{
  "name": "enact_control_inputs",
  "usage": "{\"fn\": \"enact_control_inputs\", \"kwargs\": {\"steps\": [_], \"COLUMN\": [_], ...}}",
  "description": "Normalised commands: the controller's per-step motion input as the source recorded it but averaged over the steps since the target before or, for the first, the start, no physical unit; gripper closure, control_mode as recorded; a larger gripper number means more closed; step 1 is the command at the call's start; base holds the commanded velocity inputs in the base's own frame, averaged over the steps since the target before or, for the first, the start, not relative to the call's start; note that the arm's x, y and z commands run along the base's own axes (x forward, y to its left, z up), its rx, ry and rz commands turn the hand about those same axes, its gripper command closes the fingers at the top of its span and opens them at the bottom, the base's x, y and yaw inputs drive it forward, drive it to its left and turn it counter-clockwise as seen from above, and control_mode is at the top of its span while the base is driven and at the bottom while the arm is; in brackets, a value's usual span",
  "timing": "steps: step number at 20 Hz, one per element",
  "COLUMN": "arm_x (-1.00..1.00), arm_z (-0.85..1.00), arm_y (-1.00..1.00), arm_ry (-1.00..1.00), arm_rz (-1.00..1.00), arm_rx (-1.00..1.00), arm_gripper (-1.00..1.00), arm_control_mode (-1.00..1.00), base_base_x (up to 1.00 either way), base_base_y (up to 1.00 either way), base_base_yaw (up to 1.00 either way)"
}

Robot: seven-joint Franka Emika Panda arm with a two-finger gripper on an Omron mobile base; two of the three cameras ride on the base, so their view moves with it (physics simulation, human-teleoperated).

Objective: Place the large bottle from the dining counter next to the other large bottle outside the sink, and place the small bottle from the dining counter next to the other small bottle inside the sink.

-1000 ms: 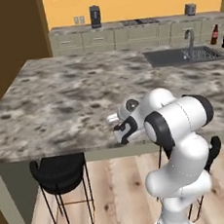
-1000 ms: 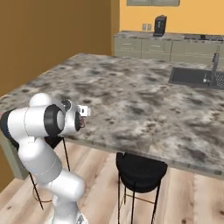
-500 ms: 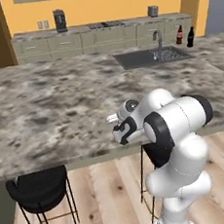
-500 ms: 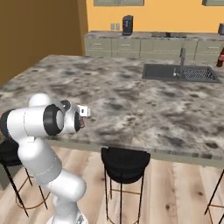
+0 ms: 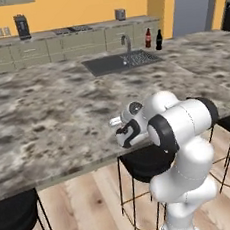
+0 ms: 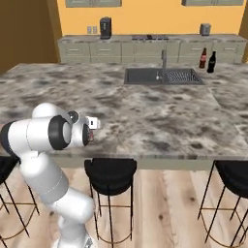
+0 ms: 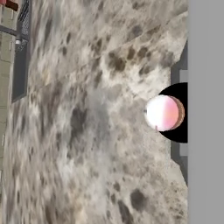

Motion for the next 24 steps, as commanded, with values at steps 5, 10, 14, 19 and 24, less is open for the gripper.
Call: {"fn": "enact_control_inputs", "kwargs": {"steps": [5,10,14,19,24], "arm_x": [0.0,0.0,0.0,0.0,0.0], "arm_z": [0.0,0.0,0.0,0.0,0.0], "arm_y": [0.0,0.0,0.0,0.0,0.0], "arm_ry": [0.0,0.0,0.0,0.0,0.0], "arm_rz": [0.0,0.0,0.0,0.0,0.0], "arm_rx": [0.0,0.0,0.0,0.0,0.0], "arm_gripper": [1.0,1.0,1.0,1.0,1.0], "arm_control_mode": [1.0,1.0,1.0,1.0,1.0], "base_base_x": [-0.41,-0.3,-0.05,0.0,0.0], "base_base_y": [-0.34,-0.34,-0.37,-0.38,-0.38], "base_base_yaw": [-0.28,-0.29,-0.37,-0.41,-0.41]}}
